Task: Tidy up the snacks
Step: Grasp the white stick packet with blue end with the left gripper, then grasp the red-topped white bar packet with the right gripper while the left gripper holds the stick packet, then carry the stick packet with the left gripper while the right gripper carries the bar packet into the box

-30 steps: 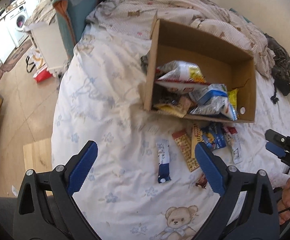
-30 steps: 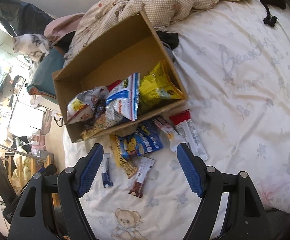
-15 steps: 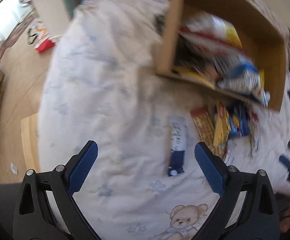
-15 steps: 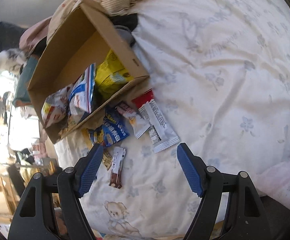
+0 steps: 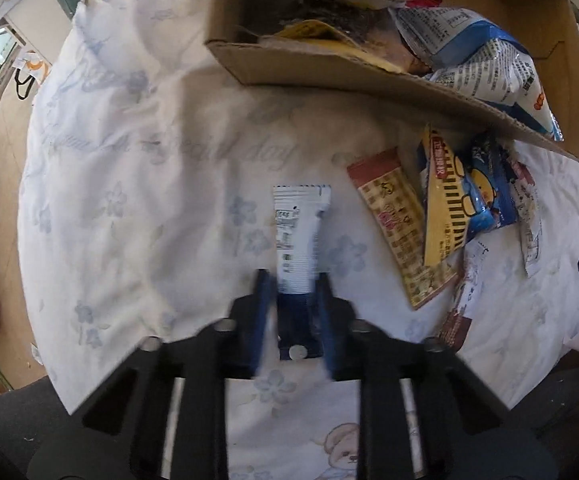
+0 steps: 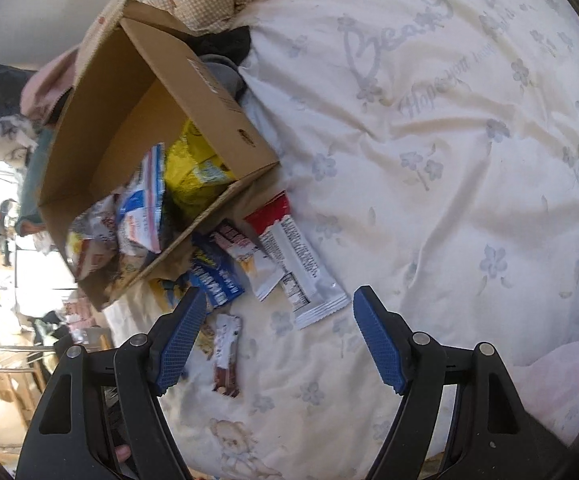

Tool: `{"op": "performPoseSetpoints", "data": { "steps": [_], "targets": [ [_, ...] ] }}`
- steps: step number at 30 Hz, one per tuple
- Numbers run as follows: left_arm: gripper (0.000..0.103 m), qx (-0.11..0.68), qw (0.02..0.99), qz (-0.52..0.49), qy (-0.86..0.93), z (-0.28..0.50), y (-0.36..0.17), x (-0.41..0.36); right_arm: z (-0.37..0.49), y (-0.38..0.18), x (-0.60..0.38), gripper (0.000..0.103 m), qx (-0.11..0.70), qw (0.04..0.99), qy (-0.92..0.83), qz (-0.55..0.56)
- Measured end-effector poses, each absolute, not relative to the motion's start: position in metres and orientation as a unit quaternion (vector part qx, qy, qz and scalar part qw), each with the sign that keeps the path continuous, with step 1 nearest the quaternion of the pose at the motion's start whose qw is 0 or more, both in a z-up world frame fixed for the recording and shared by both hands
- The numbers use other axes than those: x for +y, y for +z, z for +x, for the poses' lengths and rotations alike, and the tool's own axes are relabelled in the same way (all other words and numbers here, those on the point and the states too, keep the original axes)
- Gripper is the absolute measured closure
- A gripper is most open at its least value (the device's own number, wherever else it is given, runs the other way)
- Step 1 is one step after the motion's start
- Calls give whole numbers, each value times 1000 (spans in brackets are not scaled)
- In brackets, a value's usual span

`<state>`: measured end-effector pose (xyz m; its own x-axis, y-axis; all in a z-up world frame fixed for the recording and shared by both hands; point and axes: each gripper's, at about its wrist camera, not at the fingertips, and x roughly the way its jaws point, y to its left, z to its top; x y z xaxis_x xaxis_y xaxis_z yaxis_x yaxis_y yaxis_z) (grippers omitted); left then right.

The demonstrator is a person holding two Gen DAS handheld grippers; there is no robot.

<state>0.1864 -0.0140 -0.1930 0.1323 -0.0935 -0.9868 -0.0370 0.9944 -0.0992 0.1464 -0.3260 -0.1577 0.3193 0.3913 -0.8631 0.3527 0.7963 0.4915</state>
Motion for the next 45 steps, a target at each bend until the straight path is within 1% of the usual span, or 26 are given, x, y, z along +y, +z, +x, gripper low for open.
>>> {"op": "performPoseSetpoints", "data": {
  "steps": [4,8,10,14,17,19,22,23,24,25,26,30,37,42,45],
  "targets": [
    [90,653,755,-62,-22,183,-182,-8,155,-170,-316,24,608,743,1,281],
    [90,645,760,-78,-24,173,-165,-4,163,-193,-287,24,663,725,11,187],
    [90,638,764,-86,-38,169,-157,-5,164,-201,-271,24,674,727,12,134],
    [90,626,773,-91,-48,164,-144,-7,168,-202,-251,24,662,748,-4,36],
    [90,623,775,-97,-50,166,-138,-9,171,-202,-246,24,647,762,-12,11],
    [90,620,776,-101,-52,166,-134,-7,174,-204,-244,24,641,767,-16,4],
    [90,613,782,-101,-54,167,-127,-2,177,-208,-241,30,646,763,-8,1],
    [90,612,783,-102,-54,165,-125,0,177,-209,-240,36,646,763,-6,-3],
    [90,611,783,-103,-55,168,-124,-1,178,-209,-238,45,646,763,-3,-6],
    [90,612,782,-103,-56,168,-124,-1,178,-209,-236,50,648,762,-1,-15],
    [90,612,782,-102,-56,168,-124,-2,175,-209,-234,60,648,761,0,-21],
    [90,614,780,-106,-54,169,-126,-1,155,-207,-235,67,660,751,9,-17],
    [90,611,782,-108,-52,167,-125,1,116,-193,-247,69,660,750,4,36],
    [90,605,788,-103,-47,163,-120,7,91,-159,-238,69,620,783,39,36],
    [90,603,790,-104,-38,160,-119,13,73,-138,-238,69,586,804,76,60]
  ]
}}
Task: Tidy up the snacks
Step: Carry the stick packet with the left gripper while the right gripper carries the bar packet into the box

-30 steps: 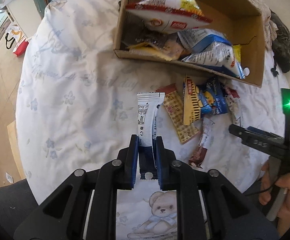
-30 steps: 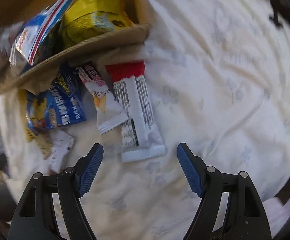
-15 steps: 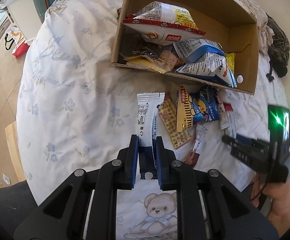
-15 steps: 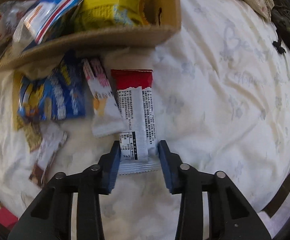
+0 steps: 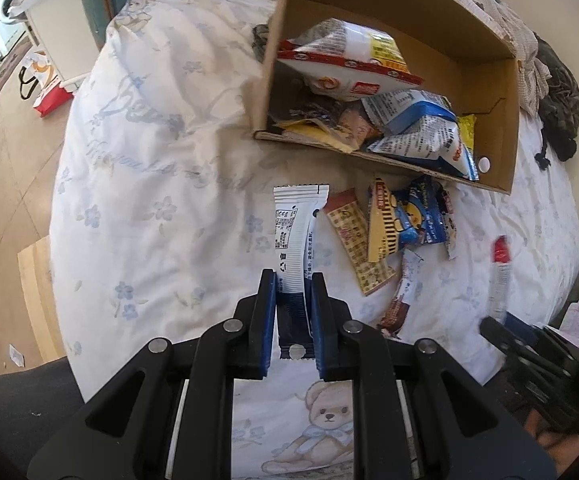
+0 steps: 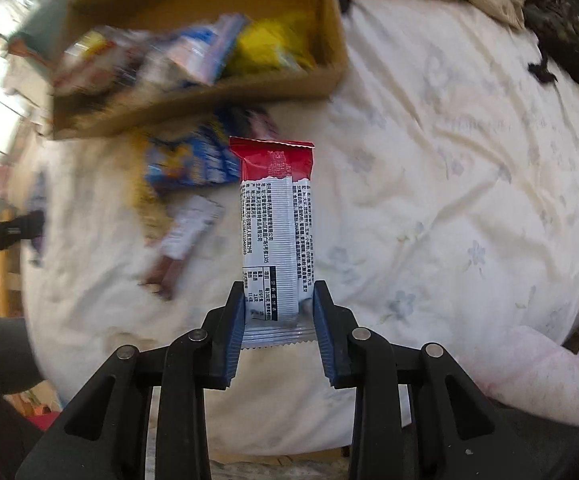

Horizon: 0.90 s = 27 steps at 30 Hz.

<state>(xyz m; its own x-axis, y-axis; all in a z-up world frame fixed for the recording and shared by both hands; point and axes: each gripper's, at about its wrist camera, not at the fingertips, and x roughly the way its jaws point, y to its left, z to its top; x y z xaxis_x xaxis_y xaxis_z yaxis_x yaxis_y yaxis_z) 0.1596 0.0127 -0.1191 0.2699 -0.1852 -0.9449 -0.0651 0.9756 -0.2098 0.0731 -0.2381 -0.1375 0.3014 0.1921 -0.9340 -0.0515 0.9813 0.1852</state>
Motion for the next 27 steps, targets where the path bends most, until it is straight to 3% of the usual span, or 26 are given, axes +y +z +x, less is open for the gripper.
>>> {"op": "performPoseSetpoints", "data": {
  "steps": [17,24,27],
  "targets": [
    [90,539,839,-69,0,144,-92,26,69,-92,-217,69,507,842,153,98],
    [90,473,879,-56,-7,142,-48,21,72,-58,-230,69,439,878,143,124],
    [90,461,881,-101,-26,150,-22,24,81,-44,-234,69,414,891,139,124]
  ]
}}
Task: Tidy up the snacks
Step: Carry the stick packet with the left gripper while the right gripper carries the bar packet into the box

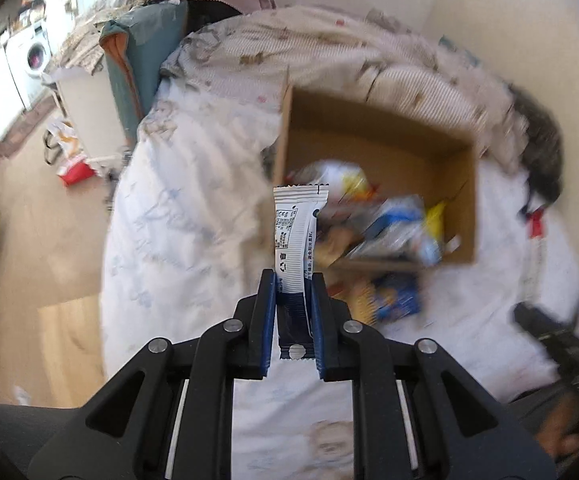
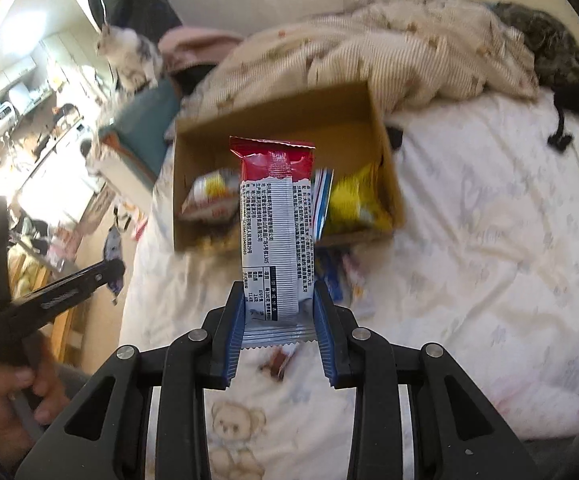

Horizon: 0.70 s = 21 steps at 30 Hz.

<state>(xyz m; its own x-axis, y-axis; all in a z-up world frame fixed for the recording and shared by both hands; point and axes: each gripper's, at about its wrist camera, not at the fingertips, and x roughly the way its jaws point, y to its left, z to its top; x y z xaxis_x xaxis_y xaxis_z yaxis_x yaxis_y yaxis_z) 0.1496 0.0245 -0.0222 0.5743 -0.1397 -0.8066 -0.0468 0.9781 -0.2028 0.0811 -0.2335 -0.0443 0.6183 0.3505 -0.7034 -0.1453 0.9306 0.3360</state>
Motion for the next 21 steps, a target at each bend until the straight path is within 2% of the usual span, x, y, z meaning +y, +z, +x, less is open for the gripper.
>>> {"op": "performPoseSetpoints", "data": {
  "steps": [3,8,21],
  "targets": [
    [90,448,886,-114,-39,162,-1,20,97,-37,-235,69,401,895,142,134],
    [90,425,901,-72,-45,191,20,5,131,-32,-234,69,392,901,141,123],
    [89,439,896,-36,-57,263,6,-22,202,-50,-237,69,413,894,124,120]
  ]
}}
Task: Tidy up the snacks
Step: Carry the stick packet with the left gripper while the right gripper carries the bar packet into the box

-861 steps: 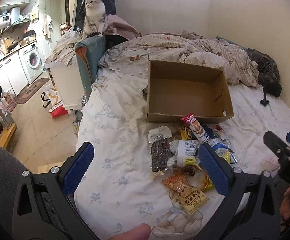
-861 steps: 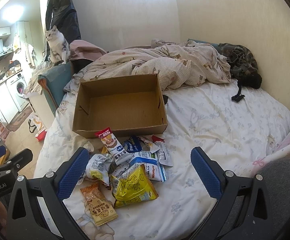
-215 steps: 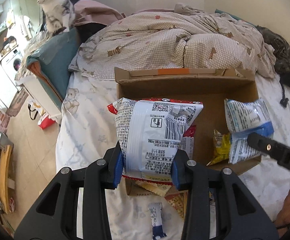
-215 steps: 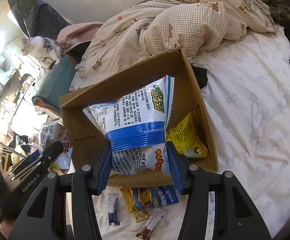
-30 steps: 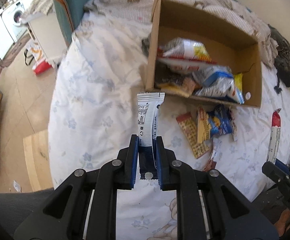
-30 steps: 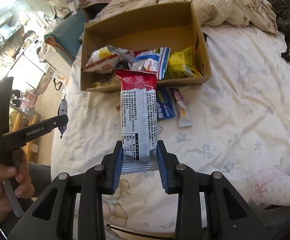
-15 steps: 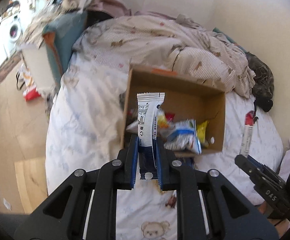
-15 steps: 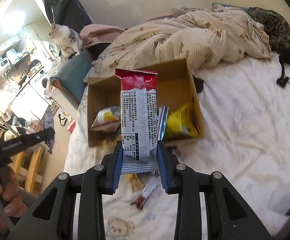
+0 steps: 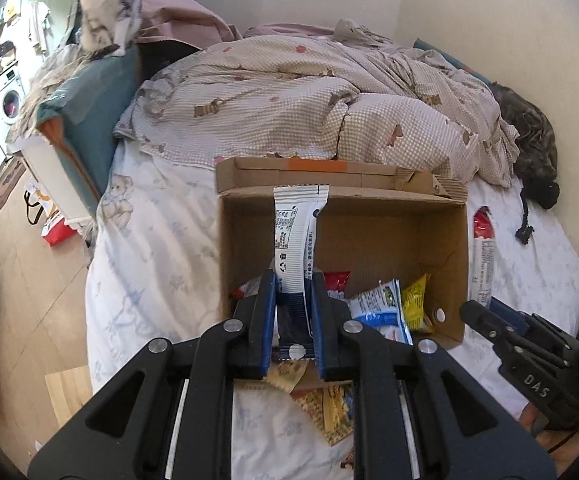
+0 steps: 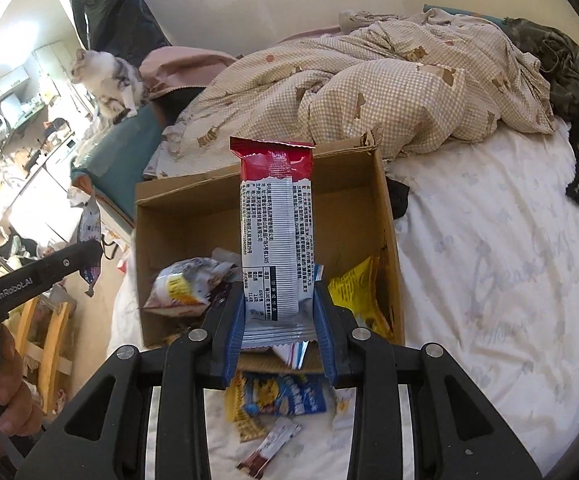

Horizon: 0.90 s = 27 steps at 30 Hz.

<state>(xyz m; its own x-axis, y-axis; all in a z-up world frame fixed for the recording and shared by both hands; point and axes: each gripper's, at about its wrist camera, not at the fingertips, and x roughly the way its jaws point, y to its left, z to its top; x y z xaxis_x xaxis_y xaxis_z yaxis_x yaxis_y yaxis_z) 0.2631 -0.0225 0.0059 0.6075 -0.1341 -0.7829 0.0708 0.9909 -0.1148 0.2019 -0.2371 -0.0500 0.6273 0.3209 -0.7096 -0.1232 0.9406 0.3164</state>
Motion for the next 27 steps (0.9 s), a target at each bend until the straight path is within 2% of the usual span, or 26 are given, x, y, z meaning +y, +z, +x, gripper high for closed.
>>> {"op": "performPoseSetpoints", "data": {
  "steps": [5,13,27],
  "targets": [
    [90,422,904,-34,-58,281,-3,-25,228,-65,-241,69,435,885,111,119],
    [89,444,892,-51,-70,307,-23,-28,249,-88,-239,69,467,868,112,125],
    [89,425,902,-26,-75,306,-23,-33,255,-95,-239,69,479,860,102,143]
  ]
}}
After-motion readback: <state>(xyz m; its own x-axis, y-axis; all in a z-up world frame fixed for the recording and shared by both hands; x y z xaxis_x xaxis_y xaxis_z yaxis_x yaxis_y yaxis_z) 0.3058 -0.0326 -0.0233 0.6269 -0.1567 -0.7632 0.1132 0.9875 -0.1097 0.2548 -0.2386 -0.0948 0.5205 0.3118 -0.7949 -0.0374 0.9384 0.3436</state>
